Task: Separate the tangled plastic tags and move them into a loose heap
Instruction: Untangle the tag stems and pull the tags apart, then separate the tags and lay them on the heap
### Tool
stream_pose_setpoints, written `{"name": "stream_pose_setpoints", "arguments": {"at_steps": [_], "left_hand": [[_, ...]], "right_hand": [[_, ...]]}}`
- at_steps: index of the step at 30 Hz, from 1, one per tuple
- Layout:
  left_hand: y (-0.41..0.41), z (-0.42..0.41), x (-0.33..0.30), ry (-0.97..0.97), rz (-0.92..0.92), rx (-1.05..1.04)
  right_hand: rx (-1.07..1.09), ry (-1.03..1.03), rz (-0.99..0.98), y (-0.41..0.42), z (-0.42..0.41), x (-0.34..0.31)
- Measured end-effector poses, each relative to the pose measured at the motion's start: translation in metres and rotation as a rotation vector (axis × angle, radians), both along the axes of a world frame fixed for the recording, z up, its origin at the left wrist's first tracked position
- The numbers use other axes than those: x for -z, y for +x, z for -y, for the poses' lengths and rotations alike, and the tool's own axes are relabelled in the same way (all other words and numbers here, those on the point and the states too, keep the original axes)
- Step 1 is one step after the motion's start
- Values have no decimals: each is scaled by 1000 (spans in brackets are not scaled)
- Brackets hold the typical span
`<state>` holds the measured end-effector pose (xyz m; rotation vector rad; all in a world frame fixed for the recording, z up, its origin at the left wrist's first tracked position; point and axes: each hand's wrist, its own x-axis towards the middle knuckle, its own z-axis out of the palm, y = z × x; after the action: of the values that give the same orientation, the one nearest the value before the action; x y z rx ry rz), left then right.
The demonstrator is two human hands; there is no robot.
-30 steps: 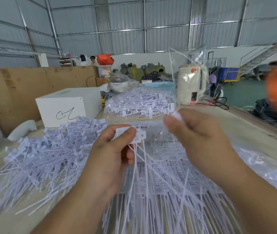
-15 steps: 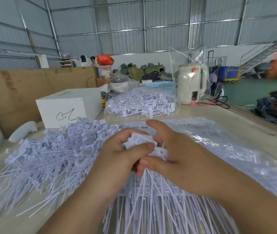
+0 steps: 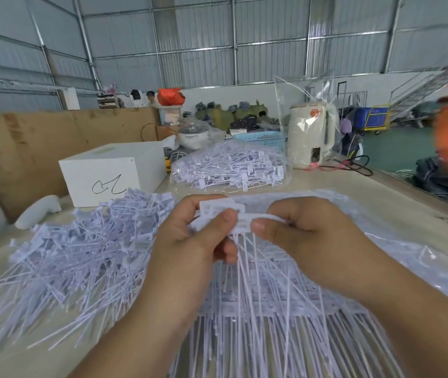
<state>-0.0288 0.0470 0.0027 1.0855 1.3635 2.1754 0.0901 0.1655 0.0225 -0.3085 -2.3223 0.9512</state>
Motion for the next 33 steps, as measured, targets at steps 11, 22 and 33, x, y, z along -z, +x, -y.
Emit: {"name": "stream_pose_setpoints", "arguments": {"at_steps": [11, 22, 33], "left_hand": [[-4, 1, 4, -159, 28, 82], [-3, 0, 8, -222, -67, 47], [2, 2, 3, -171, -85, 13]], "right_hand": [[-114, 68, 57, 1, 0, 6], [-24, 400, 372, 1, 13, 7], [14, 468, 343, 1, 20, 9]]}}
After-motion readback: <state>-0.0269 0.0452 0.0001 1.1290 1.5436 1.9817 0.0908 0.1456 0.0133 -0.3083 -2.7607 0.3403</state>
